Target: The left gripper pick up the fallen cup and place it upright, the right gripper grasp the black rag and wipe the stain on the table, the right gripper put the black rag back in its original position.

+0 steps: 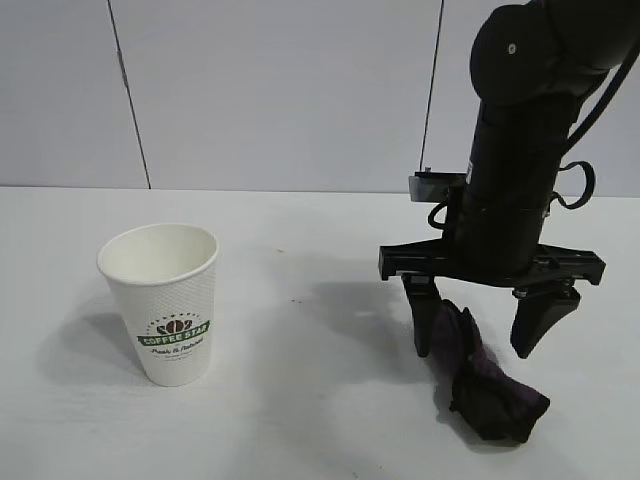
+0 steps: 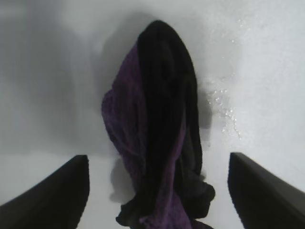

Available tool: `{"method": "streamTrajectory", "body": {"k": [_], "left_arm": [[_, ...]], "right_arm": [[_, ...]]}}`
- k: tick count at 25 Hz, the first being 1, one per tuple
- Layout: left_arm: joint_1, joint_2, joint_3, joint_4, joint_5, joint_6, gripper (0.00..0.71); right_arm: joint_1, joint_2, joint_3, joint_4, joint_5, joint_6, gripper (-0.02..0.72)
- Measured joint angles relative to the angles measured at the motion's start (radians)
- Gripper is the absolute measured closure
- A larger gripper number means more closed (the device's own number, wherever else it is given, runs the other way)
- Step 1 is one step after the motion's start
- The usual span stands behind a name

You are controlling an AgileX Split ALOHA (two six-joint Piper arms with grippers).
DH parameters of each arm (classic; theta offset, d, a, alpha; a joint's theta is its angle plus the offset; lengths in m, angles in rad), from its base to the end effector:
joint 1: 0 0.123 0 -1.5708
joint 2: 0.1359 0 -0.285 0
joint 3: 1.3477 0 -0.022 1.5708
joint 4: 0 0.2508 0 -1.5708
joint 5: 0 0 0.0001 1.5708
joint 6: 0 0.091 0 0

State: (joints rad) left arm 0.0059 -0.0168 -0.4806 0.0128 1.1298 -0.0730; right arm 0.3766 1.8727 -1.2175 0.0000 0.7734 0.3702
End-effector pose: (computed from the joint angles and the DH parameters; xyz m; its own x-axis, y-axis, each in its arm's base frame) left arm -0.0082 0.0010 0.2663 -0.5163 -0.0705 -0.8535 -0.0508 0.9974 -0.0517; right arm 0.3391 0.1341 0.1761 -0.9773 0.0026 -0.2120 -0.0152 0.9965 0.0823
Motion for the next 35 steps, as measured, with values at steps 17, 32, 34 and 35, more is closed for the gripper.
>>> {"method": "streamTrajectory", "body": {"k": [17, 32, 34, 35], "left_arm": [[0.000, 0.000, 0.000, 0.000, 0.000, 0.000, 0.046], [0.000, 0.000, 0.000, 0.000, 0.000, 0.000, 0.046], [0.000, 0.000, 0.000, 0.000, 0.000, 0.000, 0.046], [0.000, 0.000, 0.000, 0.000, 0.000, 0.000, 0.046]], "right_arm": [[-0.244, -0.556, 0.001, -0.516, 0.112, 0.209, 0.135], [-0.163, -1.408, 0.000, -0.254, 0.279, -0.060, 0.135], [-0.163, -1.480, 0.000, -0.213, 0.355, -0.097, 0.135], [-0.163, -1.518, 0.000, -0.196, 0.392, -0.114, 0.135]]}}
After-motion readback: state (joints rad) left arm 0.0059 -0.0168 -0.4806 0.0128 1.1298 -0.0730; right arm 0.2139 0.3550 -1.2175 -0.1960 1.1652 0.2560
